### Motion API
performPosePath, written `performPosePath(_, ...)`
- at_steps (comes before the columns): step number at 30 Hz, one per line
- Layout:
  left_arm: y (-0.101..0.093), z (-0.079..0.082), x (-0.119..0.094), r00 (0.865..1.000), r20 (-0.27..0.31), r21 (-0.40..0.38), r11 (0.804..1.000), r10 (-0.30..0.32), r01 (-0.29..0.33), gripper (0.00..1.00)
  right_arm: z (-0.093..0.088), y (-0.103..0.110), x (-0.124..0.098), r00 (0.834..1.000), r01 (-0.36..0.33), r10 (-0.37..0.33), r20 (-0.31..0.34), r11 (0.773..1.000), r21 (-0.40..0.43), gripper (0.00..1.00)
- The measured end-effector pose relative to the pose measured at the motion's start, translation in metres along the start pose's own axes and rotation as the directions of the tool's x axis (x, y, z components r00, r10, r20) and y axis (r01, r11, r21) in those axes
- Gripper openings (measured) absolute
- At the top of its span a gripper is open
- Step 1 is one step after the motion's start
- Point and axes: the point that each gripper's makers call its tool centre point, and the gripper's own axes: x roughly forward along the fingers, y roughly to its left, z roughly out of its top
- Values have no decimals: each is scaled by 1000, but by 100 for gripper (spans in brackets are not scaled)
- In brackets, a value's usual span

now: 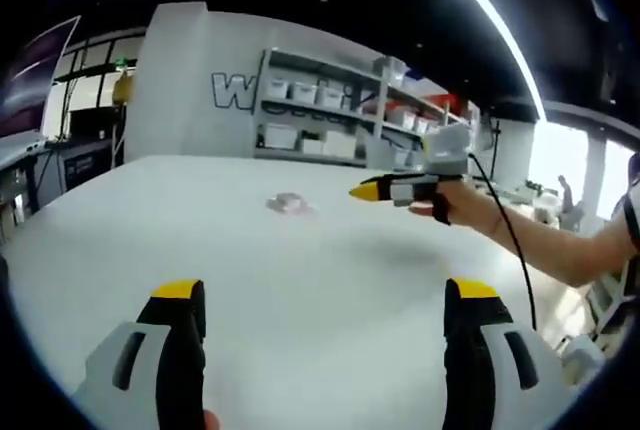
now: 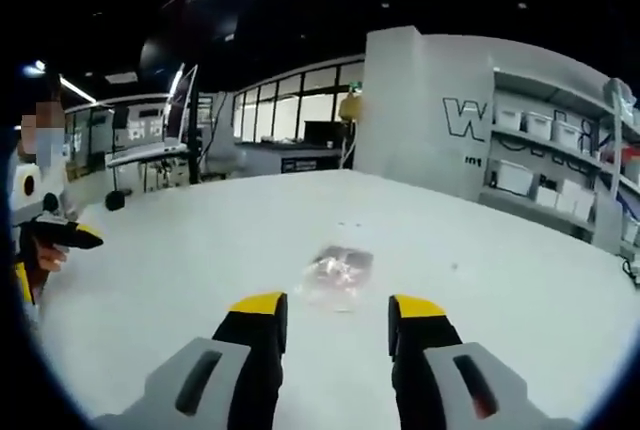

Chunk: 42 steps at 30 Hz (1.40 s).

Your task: Open the resealable bag by pulling the two sides of the seal apart until the entire bag opening is separated and visibly accessible.

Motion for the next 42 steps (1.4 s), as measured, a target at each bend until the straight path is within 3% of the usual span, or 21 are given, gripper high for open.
performPosePath(12, 5, 1, -1, 1000, 2, -4, 1000, 11, -11, 99, -4, -6, 9, 1000, 7, -7, -18, 1000, 14, 36)
performPosePath(16, 5, -1, -2, 1000, -6, 1, 1000, 11, -11, 99, 3, -3, 15, 1000, -6, 5, 22, 997, 78, 37)
performPosePath(23, 5, 1, -2, 1000, -6, 3, 1000, 12, -12, 99, -1, -9, 30, 1000, -15, 17, -13, 990, 138, 34)
performPosePath(26, 6, 0, -2, 1000, -12, 2, 1000, 12, -12, 99, -2, -14, 38, 1000, -10, 13, -17, 991, 132, 39)
performPosePath(30, 7, 0, -2, 1000, -13, 3, 1000, 15, -15, 99, -7, -17, 45, 999, -5, 11, -50, 993, 117, 37)
performPosePath(42, 9, 0, 2, 1000, -27, 10, 1000, 11, -11, 99, -18, -24, 58, 998, 14, -6, -70, 994, 108, 34)
